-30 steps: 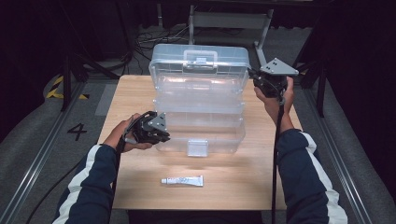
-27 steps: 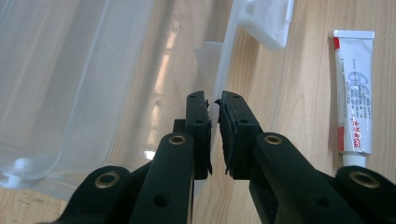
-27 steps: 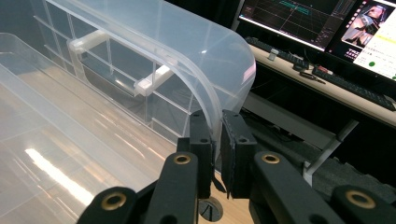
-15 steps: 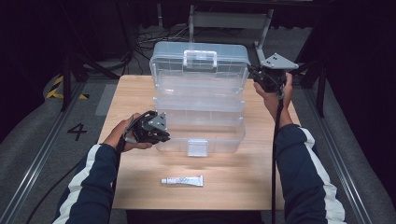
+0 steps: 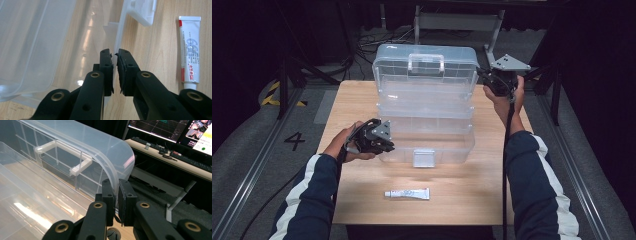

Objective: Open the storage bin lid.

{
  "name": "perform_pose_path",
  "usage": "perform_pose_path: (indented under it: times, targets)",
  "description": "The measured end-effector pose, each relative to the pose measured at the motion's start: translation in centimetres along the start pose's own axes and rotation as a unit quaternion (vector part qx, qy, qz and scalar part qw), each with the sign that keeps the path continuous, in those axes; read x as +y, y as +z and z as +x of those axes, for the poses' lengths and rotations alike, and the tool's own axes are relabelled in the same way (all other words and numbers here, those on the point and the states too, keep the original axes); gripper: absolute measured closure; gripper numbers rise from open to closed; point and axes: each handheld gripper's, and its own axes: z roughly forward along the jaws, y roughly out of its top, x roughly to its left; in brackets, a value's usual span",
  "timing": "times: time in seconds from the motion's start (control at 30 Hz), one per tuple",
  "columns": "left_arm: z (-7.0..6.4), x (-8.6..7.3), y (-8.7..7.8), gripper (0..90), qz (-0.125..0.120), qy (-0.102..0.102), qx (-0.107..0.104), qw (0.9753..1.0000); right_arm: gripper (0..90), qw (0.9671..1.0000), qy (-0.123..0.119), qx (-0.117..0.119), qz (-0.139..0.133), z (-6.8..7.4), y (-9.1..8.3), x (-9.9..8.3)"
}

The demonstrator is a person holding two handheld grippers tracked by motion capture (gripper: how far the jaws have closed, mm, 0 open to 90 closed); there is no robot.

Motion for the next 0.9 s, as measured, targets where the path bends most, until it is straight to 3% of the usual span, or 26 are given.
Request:
perform_pose_path:
  times: [0.57, 0.9]
  targets:
    - [0.2, 0.6, 0.1, 83.2, 0.018, 0.007, -0.009, 0.9998, 84.7, 0.9997, 0.011, -0.001, 0.023, -0.8, 1.7, 0.9]
    - [0.1, 0.9, 0.1, 83.3, 0.030, 0.013, -0.004, 0.9995, 84.8, 0.9994, 0.022, -0.002, 0.026, -1.4, 2.9, 1.0]
